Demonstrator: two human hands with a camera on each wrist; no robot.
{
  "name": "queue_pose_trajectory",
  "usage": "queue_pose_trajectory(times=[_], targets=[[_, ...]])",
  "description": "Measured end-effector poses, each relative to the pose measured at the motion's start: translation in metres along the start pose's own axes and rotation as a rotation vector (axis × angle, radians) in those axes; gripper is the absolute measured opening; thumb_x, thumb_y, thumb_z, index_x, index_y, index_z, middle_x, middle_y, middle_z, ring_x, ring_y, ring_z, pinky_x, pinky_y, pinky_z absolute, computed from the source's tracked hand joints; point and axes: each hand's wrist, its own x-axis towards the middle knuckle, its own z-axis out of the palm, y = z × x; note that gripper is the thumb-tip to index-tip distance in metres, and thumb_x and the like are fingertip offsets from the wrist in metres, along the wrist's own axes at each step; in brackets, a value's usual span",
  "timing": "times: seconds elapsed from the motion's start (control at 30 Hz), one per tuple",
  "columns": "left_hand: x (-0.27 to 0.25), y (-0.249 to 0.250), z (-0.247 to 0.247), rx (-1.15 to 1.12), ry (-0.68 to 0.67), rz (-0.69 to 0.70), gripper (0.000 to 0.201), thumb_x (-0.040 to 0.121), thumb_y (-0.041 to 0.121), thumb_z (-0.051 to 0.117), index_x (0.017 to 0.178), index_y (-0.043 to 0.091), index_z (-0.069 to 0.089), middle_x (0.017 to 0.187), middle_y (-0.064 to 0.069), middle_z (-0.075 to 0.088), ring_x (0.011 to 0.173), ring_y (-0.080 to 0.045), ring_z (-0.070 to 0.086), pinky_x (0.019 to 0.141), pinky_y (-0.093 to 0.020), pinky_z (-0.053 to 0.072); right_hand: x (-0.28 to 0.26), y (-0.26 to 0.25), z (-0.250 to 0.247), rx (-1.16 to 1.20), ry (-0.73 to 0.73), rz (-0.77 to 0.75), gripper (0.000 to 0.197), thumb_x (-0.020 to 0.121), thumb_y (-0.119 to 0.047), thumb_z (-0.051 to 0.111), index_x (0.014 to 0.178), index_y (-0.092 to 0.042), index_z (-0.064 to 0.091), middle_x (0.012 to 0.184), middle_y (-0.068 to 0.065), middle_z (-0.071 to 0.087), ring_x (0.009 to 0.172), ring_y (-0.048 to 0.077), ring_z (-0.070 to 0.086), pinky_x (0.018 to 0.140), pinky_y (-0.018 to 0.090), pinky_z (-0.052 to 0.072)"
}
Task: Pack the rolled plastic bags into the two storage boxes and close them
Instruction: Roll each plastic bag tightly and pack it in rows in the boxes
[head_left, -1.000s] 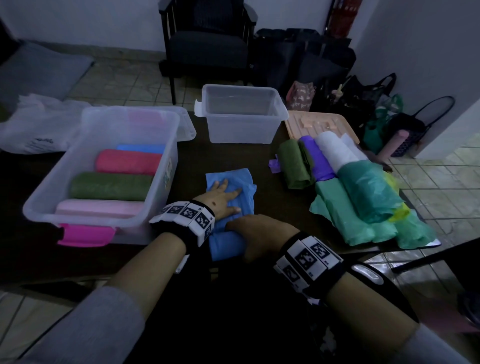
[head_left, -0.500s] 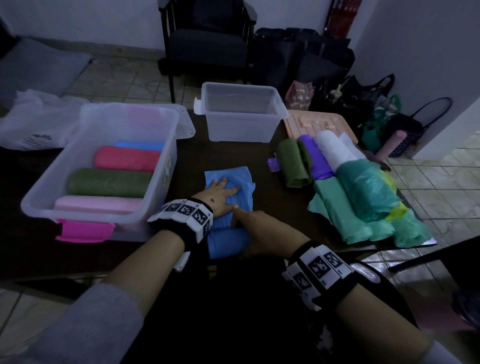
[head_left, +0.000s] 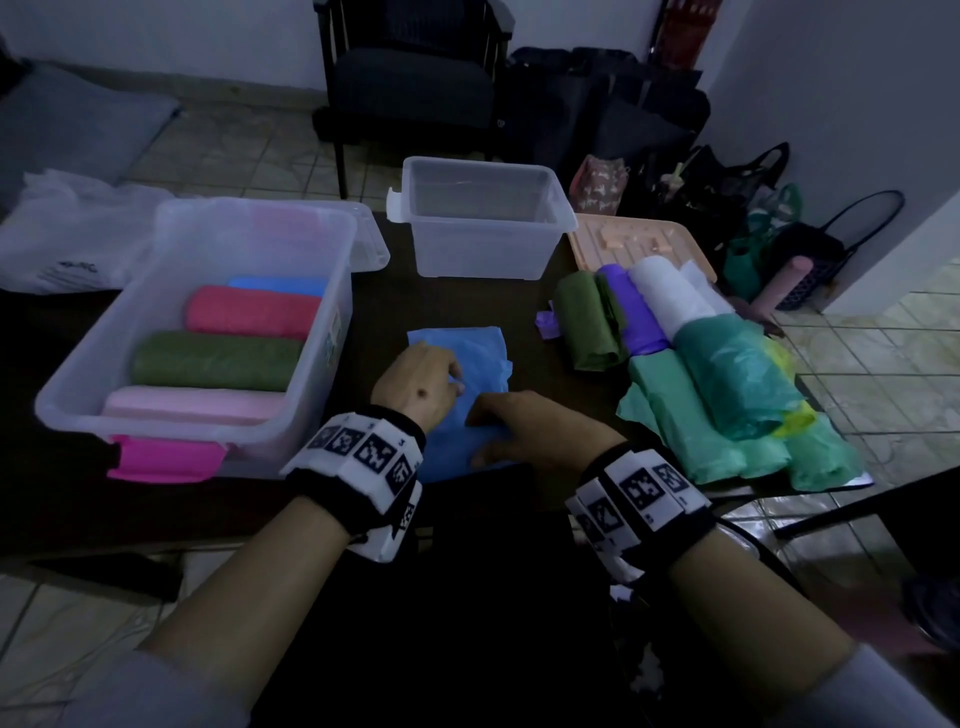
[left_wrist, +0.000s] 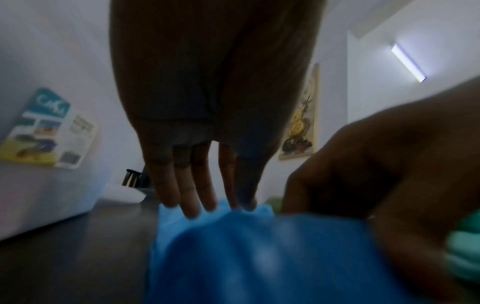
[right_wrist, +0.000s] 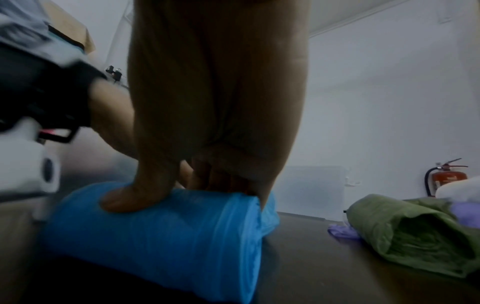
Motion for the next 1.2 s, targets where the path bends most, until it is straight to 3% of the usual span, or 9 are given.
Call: queue_pose_trajectory(times=[0.1, 0.2, 0.33, 0.53, 0.63, 0.73, 0.9, 1.07, 1.2], targets=[[-0.017, 0.006, -0.005, -0.073, -0.001, 0.022, 0.014, 0.089, 0.01, 0.06, 0.094, 0.01, 0.072, 0.107, -0.004, 0.069, 0.101, -0.018, 0.062, 0.089, -0.029, 0.049, 0.005, 0.003, -0.002, -0.016, 0.023, -0.022, 0.04, 0.085, -0.032, 0.066, 0.119, -0.012, 0.057, 0.116, 0.005, 0.059, 0.107, 0.019, 0.054, 0.084, 0.028, 0.04], [-0.027, 0.006, -0.01, -0.059, -0.122, 0.033, 0.019, 0.087, 0.008, 0.062, 0.103, 0.012, 0.072, 0.109, -0.006, 0.069, 0.103, -0.018, 0.061, 0.09, -0.027, 0.048, 0.007, 0.004, -0.005, -0.007, 0.023, -0.042, 0.037, 0.088, -0.032, 0.063, 0.118, -0.011, 0.06, 0.108, 0.004, 0.057, 0.1, 0.018, 0.052, 0.084, 0.028, 0.04], [-0.029, -0.001, -0.01, 0.001, -0.27, 0.04, 0.043, 0.081, 0.014, 0.071, 0.122, 0.014, 0.059, 0.125, -0.006, 0.059, 0.116, -0.02, 0.054, 0.096, -0.028, 0.043, 0.008, 0.002, -0.006, 0.013, 0.087, -0.05, 0.038, 0.087, -0.029, 0.064, 0.121, -0.014, 0.059, 0.113, 0.005, 0.046, 0.111, 0.018, 0.044, 0.1, 0.031, 0.036], [-0.024, -0.003, -0.007, 0.043, -0.335, 0.052, 0.054, 0.074, 0.013, 0.076, 0.124, 0.013, 0.054, 0.124, -0.008, 0.056, 0.112, -0.023, 0.054, 0.091, -0.031, 0.044, -0.006, -0.01, 0.014, -0.188, 0.381, -0.054, 0.029, 0.091, -0.025, 0.058, 0.118, -0.016, 0.056, 0.119, 0.004, 0.049, 0.113, 0.019, 0.044, 0.092, 0.028, 0.037], [-0.018, -0.002, -0.004, 0.079, -0.345, 0.016, 0.054, 0.079, 0.014, 0.072, 0.129, 0.016, 0.051, 0.127, -0.007, 0.053, 0.115, -0.023, 0.053, 0.094, -0.033, 0.044, -0.015, -0.012, 0.029, -0.282, 0.354, -0.065, 0.046, 0.093, -0.022, 0.05, 0.138, -0.014, 0.039, 0.136, 0.006, 0.041, 0.125, 0.021, 0.037, 0.107, 0.031, 0.029], [-0.013, 0.003, -0.007, 0.149, -0.393, 0.021, 0.044, 0.083, 0.014, 0.065, 0.126, 0.016, 0.054, 0.123, -0.008, 0.056, 0.109, -0.024, 0.056, 0.088, -0.032, 0.047, -0.017, -0.015, 0.045, -0.372, 0.347, -0.006, 0.055, 0.096, -0.027, 0.045, 0.145, -0.009, 0.026, 0.145, 0.01, 0.031, 0.135, 0.025, 0.028, 0.117, 0.038, 0.017], [-0.014, 0.004, -0.008, 0.203, -0.527, 0.065, 0.032, 0.087, 0.02, 0.058, 0.118, 0.014, 0.058, 0.115, -0.008, 0.062, 0.103, -0.024, 0.059, 0.091, -0.036, 0.05, -0.012, -0.014, 0.05, -0.436, 0.364, 0.031, 0.042, 0.099, -0.022, 0.035, 0.139, -0.009, 0.034, 0.137, 0.011, 0.04, 0.128, 0.027, 0.036, 0.113, 0.038, 0.021], [-0.017, 0.002, -0.011, 0.11, -0.595, 0.094, 0.032, 0.083, 0.028, 0.065, 0.112, 0.016, 0.063, 0.105, -0.006, 0.064, 0.094, -0.02, 0.059, 0.085, -0.034, 0.047, -0.016, -0.013, 0.036, -0.439, 0.227, 0.018, 0.041, 0.096, -0.024, 0.045, 0.133, -0.008, 0.04, 0.131, 0.012, 0.045, 0.122, 0.027, 0.043, 0.103, 0.035, 0.032], [-0.019, -0.003, -0.004, 0.076, -0.454, 0.095, 0.067, 0.063, 0.031, 0.083, 0.121, 0.023, 0.05, 0.117, -0.001, 0.05, 0.111, -0.018, 0.048, 0.097, -0.039, 0.044, -0.011, -0.015, 0.018, -0.334, 0.046, 0.086, 0.052, 0.092, -0.026, 0.055, 0.136, -0.007, 0.037, 0.135, 0.015, 0.041, 0.127, 0.031, 0.037, 0.103, 0.04, 0.032]])
